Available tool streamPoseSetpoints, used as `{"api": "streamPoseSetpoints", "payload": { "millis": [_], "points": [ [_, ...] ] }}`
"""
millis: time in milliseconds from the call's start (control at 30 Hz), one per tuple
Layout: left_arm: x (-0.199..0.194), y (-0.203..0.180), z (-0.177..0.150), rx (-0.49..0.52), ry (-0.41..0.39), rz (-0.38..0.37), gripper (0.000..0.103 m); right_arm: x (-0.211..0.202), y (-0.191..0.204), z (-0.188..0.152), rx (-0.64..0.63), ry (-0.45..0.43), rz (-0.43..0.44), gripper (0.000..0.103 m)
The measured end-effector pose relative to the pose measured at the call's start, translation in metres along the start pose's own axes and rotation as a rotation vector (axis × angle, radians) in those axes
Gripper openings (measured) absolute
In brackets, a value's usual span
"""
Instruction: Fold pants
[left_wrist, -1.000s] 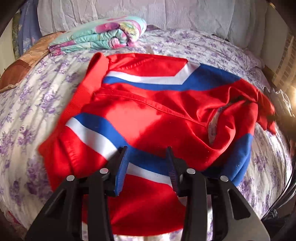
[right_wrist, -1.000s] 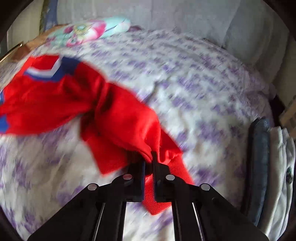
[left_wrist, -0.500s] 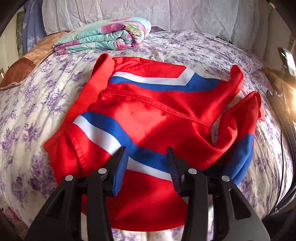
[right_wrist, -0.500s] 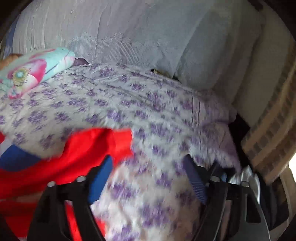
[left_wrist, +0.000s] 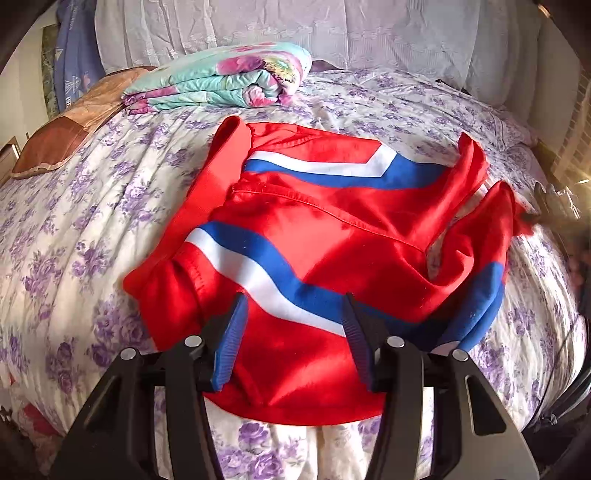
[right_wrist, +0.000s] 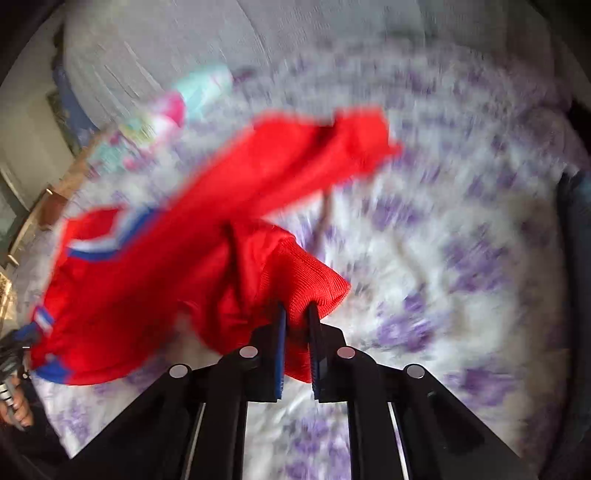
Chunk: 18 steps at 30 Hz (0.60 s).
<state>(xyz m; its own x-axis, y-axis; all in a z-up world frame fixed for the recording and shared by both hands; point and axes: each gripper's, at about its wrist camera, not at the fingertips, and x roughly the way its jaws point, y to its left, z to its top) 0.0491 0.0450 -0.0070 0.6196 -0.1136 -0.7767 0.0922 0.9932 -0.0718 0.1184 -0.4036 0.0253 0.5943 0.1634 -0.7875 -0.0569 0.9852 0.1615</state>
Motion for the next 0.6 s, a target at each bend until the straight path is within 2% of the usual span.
{"api": "streamPoseSetpoints", "payload": {
  "millis": [133, 200, 267, 300, 367, 433, 500, 600],
  "points": [
    [-0.004, 0.003, -0.001, 0.004, -0.003, 0.009, 0.051, -0.108, -0.021, -0.010, -0.014, -0.113, -0.072, 0.010],
    [-0.006, 0.007, -0.001, -0.004, 0.006, -0.006, 0.051, -0.142, -0.035, -0.021, 0.001, -0.115, -0.110, 0.010],
    [-0.010, 0.011, -0.004, -0.009, 0.012, -0.016, 0.052, -0.163, -0.052, -0.042, 0.014, -0.069, -0.147, 0.011],
    [-0.014, 0.016, -0.006, -0.015, 0.012, -0.014, 0.055, -0.162, -0.060, -0.054, 0.022, -0.022, -0.163, 0.011],
    [-0.020, 0.028, -0.011, -0.037, 0.008, 0.004, 0.066, -0.147, -0.074, -0.077, 0.048, 0.053, -0.176, 0.011],
    [-0.021, 0.042, -0.013, -0.066, 0.009, 0.025, 0.068, -0.124, -0.083, -0.103, 0.082, 0.125, -0.180, 0.011],
    [-0.017, 0.059, -0.017, -0.110, 0.038, 0.043, 0.068, -0.102, -0.084, -0.121, 0.095, 0.147, -0.201, 0.011],
    [-0.005, 0.074, -0.018, -0.166, 0.062, 0.005, 0.068, -0.086, -0.085, -0.132, 0.143, 0.122, -0.184, 0.011]
  ]
}}
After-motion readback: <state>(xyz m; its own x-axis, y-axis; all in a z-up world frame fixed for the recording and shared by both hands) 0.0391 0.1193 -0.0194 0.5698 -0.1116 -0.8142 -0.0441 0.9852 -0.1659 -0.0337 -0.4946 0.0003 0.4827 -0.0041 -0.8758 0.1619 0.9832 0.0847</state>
